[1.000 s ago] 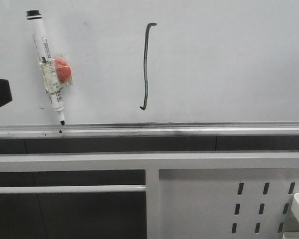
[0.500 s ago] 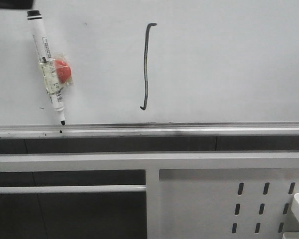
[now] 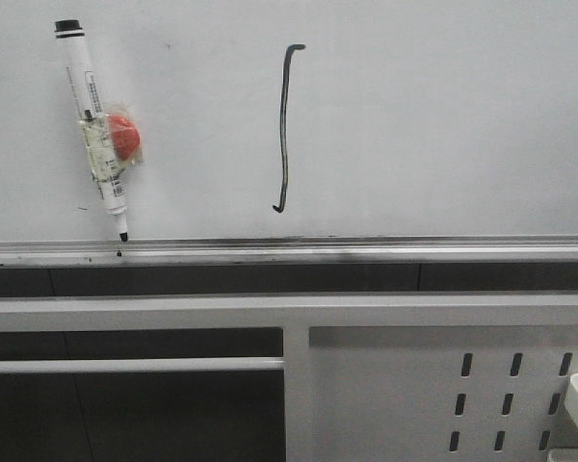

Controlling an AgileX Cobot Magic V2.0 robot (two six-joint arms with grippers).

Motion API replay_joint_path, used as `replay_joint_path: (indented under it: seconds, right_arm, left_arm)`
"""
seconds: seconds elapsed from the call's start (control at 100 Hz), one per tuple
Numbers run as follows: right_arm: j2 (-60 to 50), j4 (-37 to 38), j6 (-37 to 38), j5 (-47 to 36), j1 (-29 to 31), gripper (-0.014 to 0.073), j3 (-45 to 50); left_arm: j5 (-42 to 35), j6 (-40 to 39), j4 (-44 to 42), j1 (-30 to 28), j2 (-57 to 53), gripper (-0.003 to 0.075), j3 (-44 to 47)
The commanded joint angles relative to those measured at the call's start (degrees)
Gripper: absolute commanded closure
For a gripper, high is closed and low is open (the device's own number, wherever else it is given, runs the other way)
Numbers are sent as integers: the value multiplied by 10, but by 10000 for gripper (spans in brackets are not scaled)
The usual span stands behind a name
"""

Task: Write number 1 on whiteboard

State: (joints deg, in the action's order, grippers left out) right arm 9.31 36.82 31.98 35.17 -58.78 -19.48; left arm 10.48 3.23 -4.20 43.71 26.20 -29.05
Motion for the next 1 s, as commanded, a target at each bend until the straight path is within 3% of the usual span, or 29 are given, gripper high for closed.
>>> replay_joint_path:
  seconds: [0.0,0.27,0.48,0.71,0.88,0.99]
  right_arm:
    - [5,18,-1,-30,2,643,-14]
    - [5,18,-1,-30,2,643,-14]
    - [5,18,-1,-30,2,643,-14]
    - [5,18,-1,-30,2,643,-14]
    - [5,18,-1,-30,2,643,-14]
    - [5,18,-1,-30,2,643,-14]
  left_arm:
    - [-26,-4,-21,-8,-12,740,-16]
    - [-7,-5,42,-227,-134,740,42]
    - [4,-5,38,-347,-161,740,79]
    - [1,-6,58,-426,-189,740,152]
    - [-11,-6,60,-427,-280,740,232]
    - [-28,-7,60,-426,-275,740,269]
